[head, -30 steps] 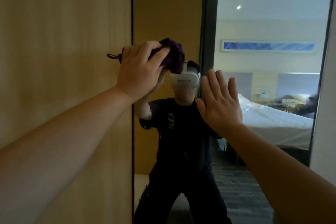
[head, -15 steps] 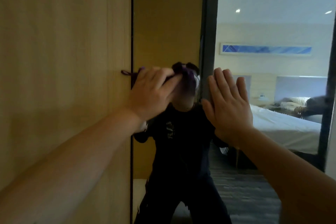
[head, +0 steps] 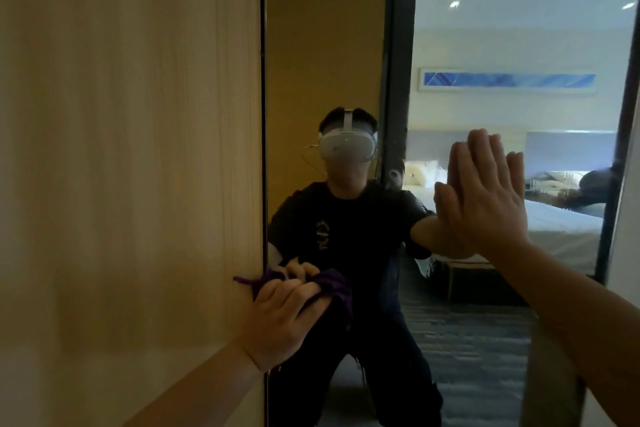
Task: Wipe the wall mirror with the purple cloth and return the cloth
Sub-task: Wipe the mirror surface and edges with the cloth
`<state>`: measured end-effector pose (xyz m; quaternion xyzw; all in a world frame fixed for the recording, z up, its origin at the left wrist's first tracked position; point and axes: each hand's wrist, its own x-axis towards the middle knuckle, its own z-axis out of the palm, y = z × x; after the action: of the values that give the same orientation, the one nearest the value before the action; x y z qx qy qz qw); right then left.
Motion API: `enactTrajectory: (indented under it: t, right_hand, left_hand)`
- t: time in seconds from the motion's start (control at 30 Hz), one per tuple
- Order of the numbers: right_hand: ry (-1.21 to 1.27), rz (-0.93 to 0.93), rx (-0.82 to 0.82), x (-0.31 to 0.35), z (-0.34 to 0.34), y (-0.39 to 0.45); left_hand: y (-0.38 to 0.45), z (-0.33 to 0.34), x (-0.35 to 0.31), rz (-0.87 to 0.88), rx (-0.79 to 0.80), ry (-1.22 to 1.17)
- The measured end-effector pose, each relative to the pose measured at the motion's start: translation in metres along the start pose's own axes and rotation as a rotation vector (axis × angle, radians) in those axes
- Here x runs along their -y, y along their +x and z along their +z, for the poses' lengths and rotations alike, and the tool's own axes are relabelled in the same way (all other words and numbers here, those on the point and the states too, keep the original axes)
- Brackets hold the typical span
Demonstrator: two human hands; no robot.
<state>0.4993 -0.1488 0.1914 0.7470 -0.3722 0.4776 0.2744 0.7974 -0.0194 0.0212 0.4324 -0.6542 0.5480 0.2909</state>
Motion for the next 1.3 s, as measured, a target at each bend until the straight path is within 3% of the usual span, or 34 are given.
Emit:
enactTrajectory:
  t: [0.2,0.37,0.47,0.6,0.67,0.73,0.9,1.1,1.3]
  right_hand:
    - [-0.119,-0.017,0.05,-0.007,0.008,0.0]
    - [-0.132,-0.035,0.044,-0.009,0.01,0.003]
    - [-0.132,-0.04,0.048,-0.01,0.011,0.001]
    - [-0.131,-0.043,0.032,-0.012,0.012,0.001]
    - [-0.126,-0.043,0.022,-0.012,0.013,0.001]
    - [-0.082,-0.056,-0.01,-0.013,0.014,0.0]
    - [0.128,-0.089,-0.157,-0.013,0.005,-0.004]
    - [0.073,0.044,-0.13,-0.035,0.006,-0.026]
    - [-0.017,0.065,-0.015,-0.053,-0.002,-0.027]
  left_hand:
    - [0.047,-0.018,0.005,-0.031,-0.068,-0.068]
    - [0.204,-0.042,0.045,-0.068,-0.299,0.007]
    - [0.297,-0.059,0.067,-0.056,-0.354,0.081]
    - [0.356,-0.056,0.077,-0.078,-0.225,0.096]
    - [0.351,-0.04,0.076,-0.11,-0.15,0.079]
    - [0.332,-0.027,0.067,-0.117,-0.177,0.089]
    - [0.233,0.002,0.007,0.017,-0.202,0.058]
    - [0.069,0.038,-0.076,0.079,0.021,-0.011]
    - [0.058,0.045,-0.08,0.074,0.034,-0.037]
